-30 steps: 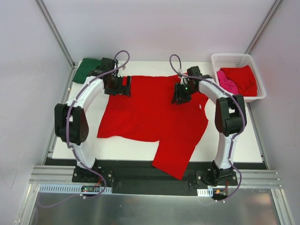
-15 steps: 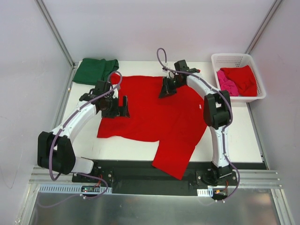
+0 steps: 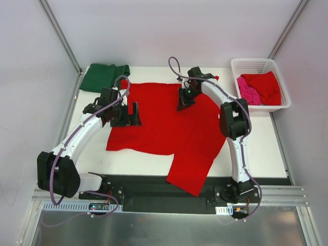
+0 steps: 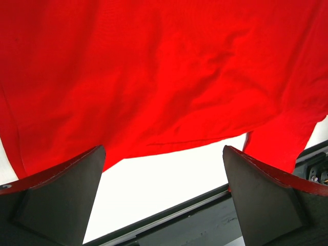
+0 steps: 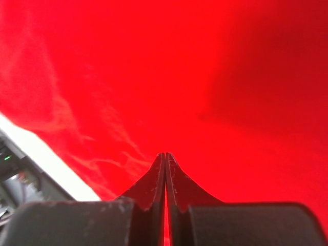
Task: Fold and stack the t-shirts
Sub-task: Flatten the tshirt out
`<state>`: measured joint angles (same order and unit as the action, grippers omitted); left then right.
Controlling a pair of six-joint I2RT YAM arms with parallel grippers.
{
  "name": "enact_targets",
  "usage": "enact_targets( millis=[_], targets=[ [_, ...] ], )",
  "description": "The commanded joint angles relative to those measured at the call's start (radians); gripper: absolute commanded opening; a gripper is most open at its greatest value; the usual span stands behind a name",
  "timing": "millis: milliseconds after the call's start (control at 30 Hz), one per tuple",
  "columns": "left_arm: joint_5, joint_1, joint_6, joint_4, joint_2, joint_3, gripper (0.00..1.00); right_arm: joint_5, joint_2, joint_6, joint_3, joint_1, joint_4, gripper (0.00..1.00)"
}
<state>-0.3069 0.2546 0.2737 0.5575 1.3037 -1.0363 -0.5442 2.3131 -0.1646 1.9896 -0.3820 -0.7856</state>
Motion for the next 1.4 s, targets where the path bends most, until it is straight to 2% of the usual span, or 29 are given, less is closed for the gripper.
enact_targets(
  millis=[0, 167, 267, 433, 533, 867, 1133, 1367],
  targets=[
    [-0.014, 0.002, 0.010, -0.008, 0.005, -0.022, 0.99, 0.153, 0.000, -0.064, 0.051, -0.009, -0.093, 0.01],
    [-0.015, 0.002, 0.015, -0.010, 0.023, -0.021, 0.99, 0.291, -0.034, -0.127, 0.003, -0.032, -0.035, 0.01],
    [-0.015, 0.002, 0.013, -0.013, 0.031, -0.021, 0.99, 0.305, -0.032, -0.154, 0.020, -0.035, -0.014, 0.01],
    [-0.018, 0.002, 0.018, -0.016, 0.039, -0.019, 0.99, 0.308, 0.089, -0.213, 0.214, -0.034, -0.107, 0.01],
    [-0.015, 0.002, 0.018, -0.019, 0.045, -0.021, 0.99, 0.345, 0.123, -0.231, 0.261, -0.034, -0.161, 0.01],
    [-0.027, 0.002, 0.016, -0.033, 0.098, -0.041, 0.99, 0.440, 0.117, -0.260, 0.184, -0.034, -0.162, 0.01],
    [-0.024, 0.003, 0.018, -0.034, 0.108, -0.041, 0.99, 0.536, 0.134, -0.285, 0.213, -0.023, -0.178, 0.02],
    [-0.021, 0.002, 0.018, -0.034, 0.111, -0.041, 0.99, 0.682, 0.157, -0.312, 0.230, -0.015, -0.178, 0.02]
  ],
)
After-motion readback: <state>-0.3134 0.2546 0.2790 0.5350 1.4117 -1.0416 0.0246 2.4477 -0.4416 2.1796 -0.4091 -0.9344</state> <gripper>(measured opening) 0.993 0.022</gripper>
